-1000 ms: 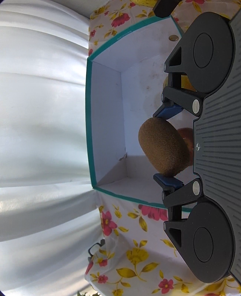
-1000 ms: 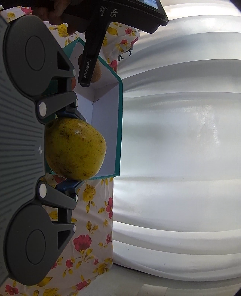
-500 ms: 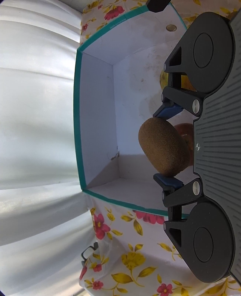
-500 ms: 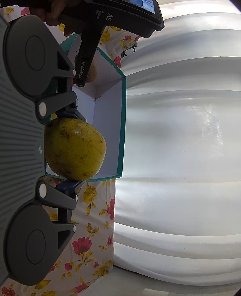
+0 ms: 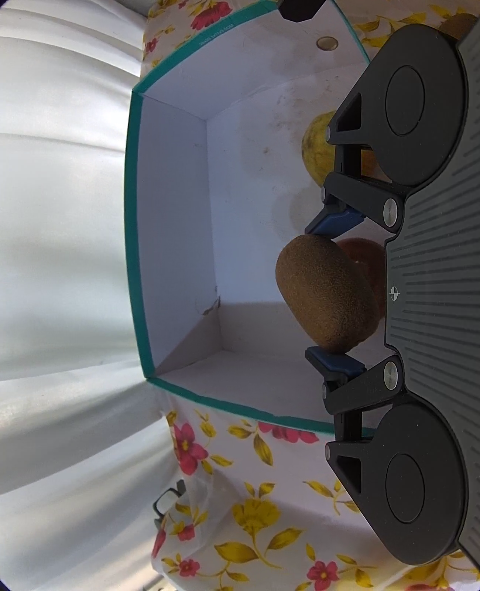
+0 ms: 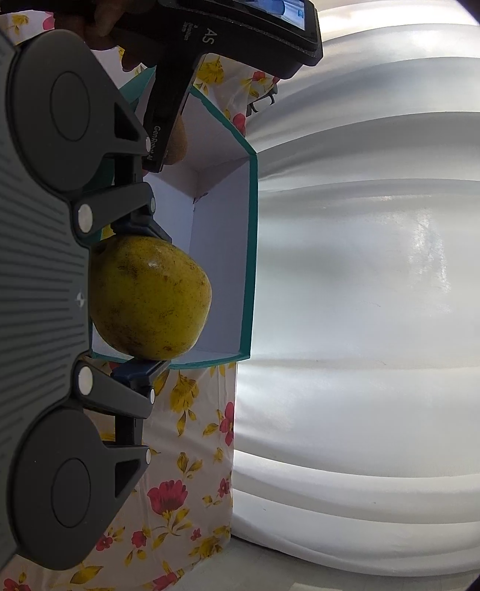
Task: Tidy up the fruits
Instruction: 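Lower the kiwi into the teal box with the left tool while the right tool holds the guava, then lower the yellow guava into the teal box and open the right tool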
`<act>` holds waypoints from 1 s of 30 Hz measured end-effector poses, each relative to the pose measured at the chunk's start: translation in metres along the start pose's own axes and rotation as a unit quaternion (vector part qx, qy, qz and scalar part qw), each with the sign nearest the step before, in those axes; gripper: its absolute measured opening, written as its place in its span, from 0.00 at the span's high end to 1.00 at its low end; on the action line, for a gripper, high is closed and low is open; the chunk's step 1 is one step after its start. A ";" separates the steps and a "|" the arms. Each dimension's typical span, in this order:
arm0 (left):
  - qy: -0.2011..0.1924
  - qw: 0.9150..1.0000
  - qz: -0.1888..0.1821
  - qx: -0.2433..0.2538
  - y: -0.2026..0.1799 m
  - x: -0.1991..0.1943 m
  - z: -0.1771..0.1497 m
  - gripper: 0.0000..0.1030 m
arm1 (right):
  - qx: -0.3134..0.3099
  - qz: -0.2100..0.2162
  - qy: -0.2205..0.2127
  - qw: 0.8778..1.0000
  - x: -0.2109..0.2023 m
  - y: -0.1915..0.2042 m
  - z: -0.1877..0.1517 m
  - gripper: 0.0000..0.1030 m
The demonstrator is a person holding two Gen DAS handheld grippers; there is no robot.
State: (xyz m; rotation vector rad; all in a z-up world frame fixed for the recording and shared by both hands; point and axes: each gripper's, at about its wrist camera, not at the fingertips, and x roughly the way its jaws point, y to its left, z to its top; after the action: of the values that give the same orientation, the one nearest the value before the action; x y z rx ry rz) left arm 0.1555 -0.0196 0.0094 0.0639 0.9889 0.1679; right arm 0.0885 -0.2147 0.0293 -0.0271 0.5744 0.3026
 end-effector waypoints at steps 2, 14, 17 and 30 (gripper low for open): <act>0.000 1.000 0.007 0.000 0.000 0.000 -0.001 0.33 | 0.000 0.001 0.002 1.000 0.001 0.000 0.000 0.40; -0.044 0.998 0.015 -0.029 0.028 -0.051 -0.015 0.15 | 0.000 0.004 0.011 1.000 0.005 0.001 -0.003 0.40; -0.062 0.997 0.005 -0.043 0.042 -0.069 -0.025 0.13 | 0.001 0.003 0.016 1.000 0.008 0.001 -0.004 0.40; -0.082 0.993 -0.053 -0.067 0.058 -0.081 -0.051 0.13 | -0.010 -0.006 0.025 1.000 0.020 0.005 -0.005 0.40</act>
State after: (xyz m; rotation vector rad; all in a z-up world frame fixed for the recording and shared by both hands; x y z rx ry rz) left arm 0.0631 0.0222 0.0563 -0.0971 0.8135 0.1291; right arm 0.1005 -0.2048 0.0142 -0.0578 0.6201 0.2967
